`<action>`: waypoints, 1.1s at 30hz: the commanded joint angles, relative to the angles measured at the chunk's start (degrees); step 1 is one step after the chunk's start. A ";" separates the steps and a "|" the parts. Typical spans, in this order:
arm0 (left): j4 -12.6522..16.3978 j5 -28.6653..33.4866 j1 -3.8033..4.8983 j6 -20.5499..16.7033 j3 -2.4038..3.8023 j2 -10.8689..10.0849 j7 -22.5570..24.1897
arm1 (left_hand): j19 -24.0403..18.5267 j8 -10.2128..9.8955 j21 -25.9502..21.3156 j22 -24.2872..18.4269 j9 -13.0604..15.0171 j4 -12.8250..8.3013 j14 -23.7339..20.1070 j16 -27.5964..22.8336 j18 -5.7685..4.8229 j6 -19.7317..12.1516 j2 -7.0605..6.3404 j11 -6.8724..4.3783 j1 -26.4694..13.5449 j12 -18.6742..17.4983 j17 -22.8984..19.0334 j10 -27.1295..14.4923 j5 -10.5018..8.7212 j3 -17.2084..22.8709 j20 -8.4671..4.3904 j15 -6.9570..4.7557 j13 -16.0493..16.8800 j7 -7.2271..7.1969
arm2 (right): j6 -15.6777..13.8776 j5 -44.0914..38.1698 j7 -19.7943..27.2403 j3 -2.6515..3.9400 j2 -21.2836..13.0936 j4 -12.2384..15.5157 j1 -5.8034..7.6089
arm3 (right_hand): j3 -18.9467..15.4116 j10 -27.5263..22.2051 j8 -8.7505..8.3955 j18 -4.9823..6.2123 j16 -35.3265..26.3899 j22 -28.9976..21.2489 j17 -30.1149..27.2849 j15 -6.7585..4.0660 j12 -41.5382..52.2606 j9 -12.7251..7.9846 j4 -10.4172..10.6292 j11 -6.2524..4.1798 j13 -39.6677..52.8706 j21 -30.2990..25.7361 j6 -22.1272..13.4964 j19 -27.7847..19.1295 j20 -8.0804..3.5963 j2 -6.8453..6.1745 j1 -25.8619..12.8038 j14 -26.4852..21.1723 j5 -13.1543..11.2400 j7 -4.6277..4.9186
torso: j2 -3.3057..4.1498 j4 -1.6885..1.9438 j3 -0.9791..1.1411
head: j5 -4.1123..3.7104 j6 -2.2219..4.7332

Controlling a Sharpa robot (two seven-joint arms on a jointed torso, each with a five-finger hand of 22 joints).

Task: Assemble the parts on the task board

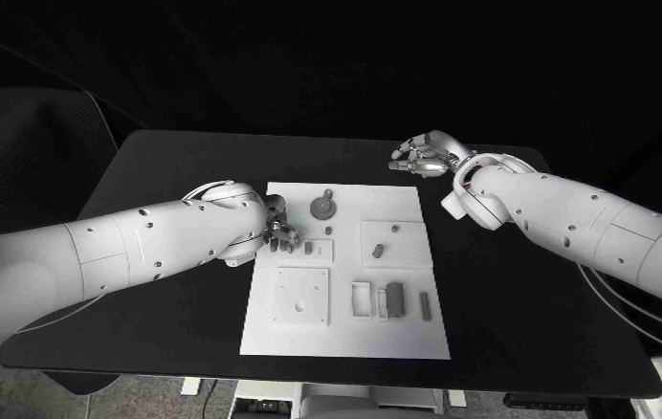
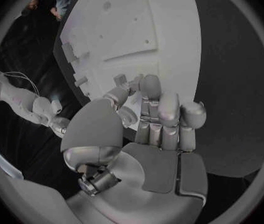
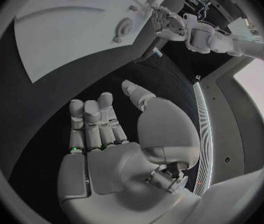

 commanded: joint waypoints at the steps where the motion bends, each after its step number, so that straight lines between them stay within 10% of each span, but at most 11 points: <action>1: 0.08 0.17 -0.17 1.40 -0.15 0.00 -0.30 | -0.57 0.06 -0.02 0.01 0.08 -0.21 1.15 0.35 6.73 2.42 -0.31 -1.57 -0.38 0.28 0.37 4.84 -0.23 -0.09 -0.03 -2.52 0.06 -2.63 | 0.76 -0.06 0.35 0.00 0.00 0.04 -0.02 | 0.04 -0.35 0.26 -0.69 -0.22 -0.07 -0.09 -0.13 0.13 -0.07 0.25 0.12 -0.08 1.16 0.01 -0.40 -0.11 0.06 -0.60 -0.44 -0.29 0.35 | -0.02 0.01 -0.01 | 0.02 -0.01; 33: 0.47 1.41 -0.18 -0.09 -0.12 -0.87 0.11 | -1.29 -0.19 -0.28 -0.08 0.24 -0.78 0.25 0.44 6.73 1.26 -0.99 -1.33 -0.54 0.22 0.00 3.76 -0.59 -0.51 0.00 -2.40 0.15 -2.41 | 1.05 -0.06 0.21 0.00 -0.07 0.00 -0.09 | 0.06 -0.37 0.27 -0.69 -0.21 -0.09 -0.11 -0.12 0.14 -0.07 0.25 0.12 -0.11 1.17 -0.01 -0.42 -0.11 0.07 -0.66 -0.46 -0.29 0.35 | -0.03 0.03 0.00 | -0.02 -0.01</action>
